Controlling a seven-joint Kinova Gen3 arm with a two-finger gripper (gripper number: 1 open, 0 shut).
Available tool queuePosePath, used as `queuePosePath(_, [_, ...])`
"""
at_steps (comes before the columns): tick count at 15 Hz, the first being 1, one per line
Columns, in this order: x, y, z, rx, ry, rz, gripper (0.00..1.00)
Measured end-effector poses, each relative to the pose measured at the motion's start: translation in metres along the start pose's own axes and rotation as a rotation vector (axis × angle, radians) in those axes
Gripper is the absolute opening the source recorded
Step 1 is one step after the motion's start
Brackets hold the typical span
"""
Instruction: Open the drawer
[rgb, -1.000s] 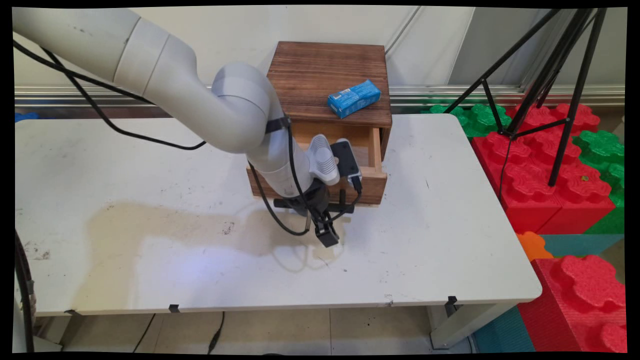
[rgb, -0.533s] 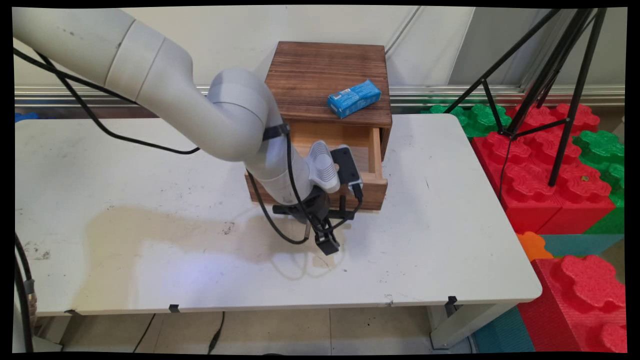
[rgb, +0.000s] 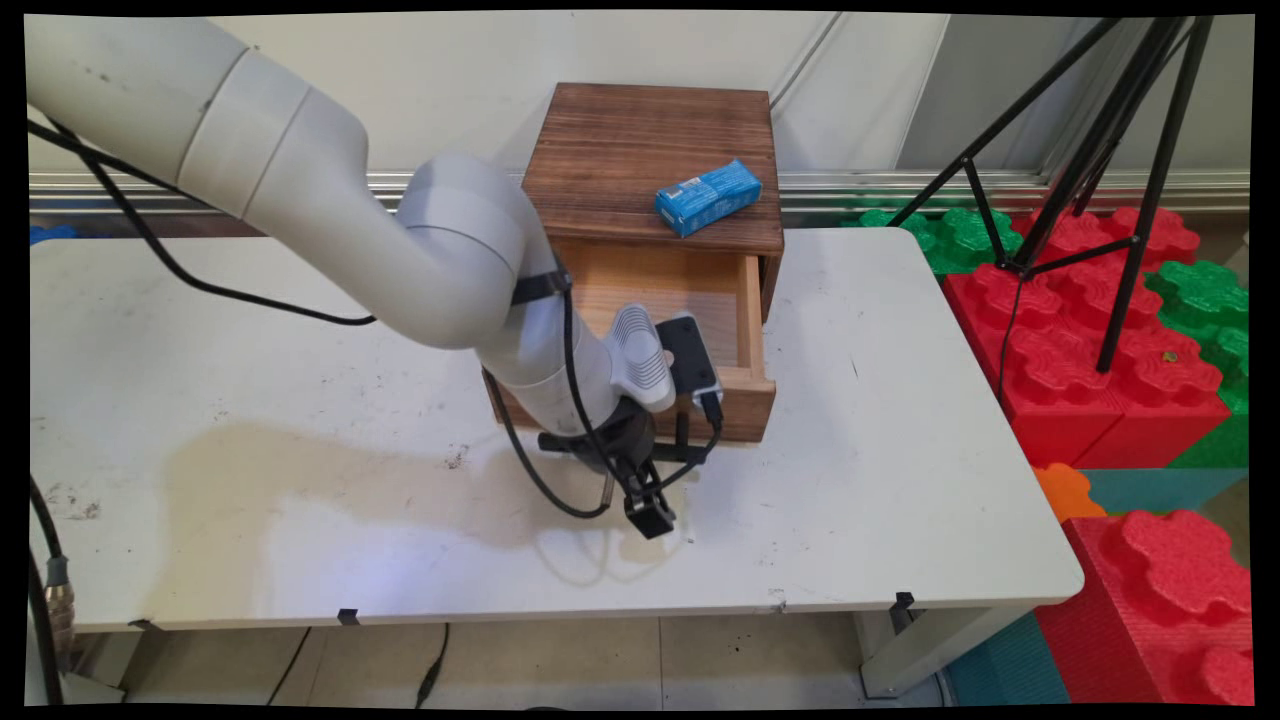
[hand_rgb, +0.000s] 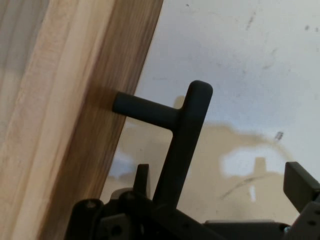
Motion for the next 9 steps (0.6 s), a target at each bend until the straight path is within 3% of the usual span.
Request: queuePosePath(9, [-0.009, 0.025, -0.006, -0.031, -0.012, -0.002, 1.00])
